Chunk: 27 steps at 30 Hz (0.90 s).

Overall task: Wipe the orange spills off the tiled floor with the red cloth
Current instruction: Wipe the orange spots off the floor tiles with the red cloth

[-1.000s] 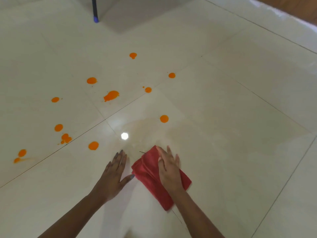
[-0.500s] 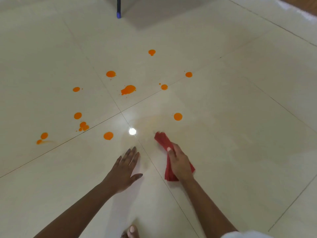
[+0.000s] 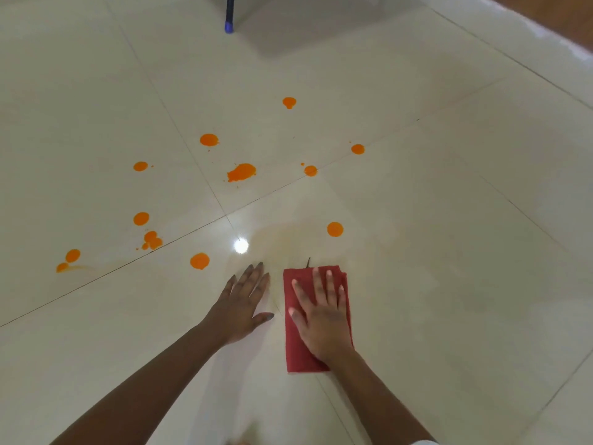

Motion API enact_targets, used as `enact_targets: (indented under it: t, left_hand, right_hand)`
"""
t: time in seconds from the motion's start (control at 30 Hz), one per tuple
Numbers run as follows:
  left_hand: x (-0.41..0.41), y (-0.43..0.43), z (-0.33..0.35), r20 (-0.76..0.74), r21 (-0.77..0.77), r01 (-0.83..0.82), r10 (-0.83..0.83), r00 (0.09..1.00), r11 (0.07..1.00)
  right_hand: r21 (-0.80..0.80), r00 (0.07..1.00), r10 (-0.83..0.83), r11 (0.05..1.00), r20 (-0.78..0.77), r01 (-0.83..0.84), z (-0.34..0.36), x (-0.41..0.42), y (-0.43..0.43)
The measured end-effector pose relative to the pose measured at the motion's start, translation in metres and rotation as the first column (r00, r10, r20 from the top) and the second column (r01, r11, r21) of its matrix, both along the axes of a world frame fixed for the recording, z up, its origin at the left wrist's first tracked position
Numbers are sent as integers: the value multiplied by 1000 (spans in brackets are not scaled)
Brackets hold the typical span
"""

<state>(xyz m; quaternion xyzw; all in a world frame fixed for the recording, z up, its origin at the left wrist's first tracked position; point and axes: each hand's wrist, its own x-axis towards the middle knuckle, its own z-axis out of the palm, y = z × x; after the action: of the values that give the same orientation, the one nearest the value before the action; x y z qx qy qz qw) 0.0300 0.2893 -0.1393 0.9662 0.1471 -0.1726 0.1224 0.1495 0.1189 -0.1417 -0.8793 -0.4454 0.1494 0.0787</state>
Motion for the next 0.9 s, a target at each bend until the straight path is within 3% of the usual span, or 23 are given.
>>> enact_targets:
  t: [0.07, 0.2, 0.37, 0.43, 0.5, 0.63, 0.77, 0.9]
  left_hand:
    - [11, 9, -6, -8, 9, 7, -7, 1000, 1000]
    - [28, 28, -15, 64, -61, 77, -73, 995, 995]
    - [59, 50, -12, 67, -109, -21, 29, 997, 994]
    - [74, 59, -9, 72, -161, -82, 95, 993, 983]
    - [83, 61, -6, 40, -143, -14, 20, 999, 990]
    - [89, 70, -8, 39, -143, 35, -30, 999, 989]
    - [86, 72, -13, 23, -108, 56, -53, 998, 993]
    - [83, 70, -22, 153, -92, 61, -47, 987, 994]
  right_hand:
    - [-12, 994, 21, 1000, 108, -20, -13, 14, 1]
    - [17, 952, -233, 972, 199, 235, -18, 86, 20]
    - [-34, 946, -241, 967, 215, 254, -13, 62, 56]
    - [-36, 924, -329, 939, 193, 341, -13, 45, 63]
    - [-15, 889, -431, 899, 152, 438, -12, 35, 65]
    - [-67, 915, -388, 916, 110, 396, -9, 34, 49]
    - [-25, 873, -469, 879, 134, 476, -15, 94, 36]
    - [-34, 871, -470, 877, 142, 479, -16, 164, 100]
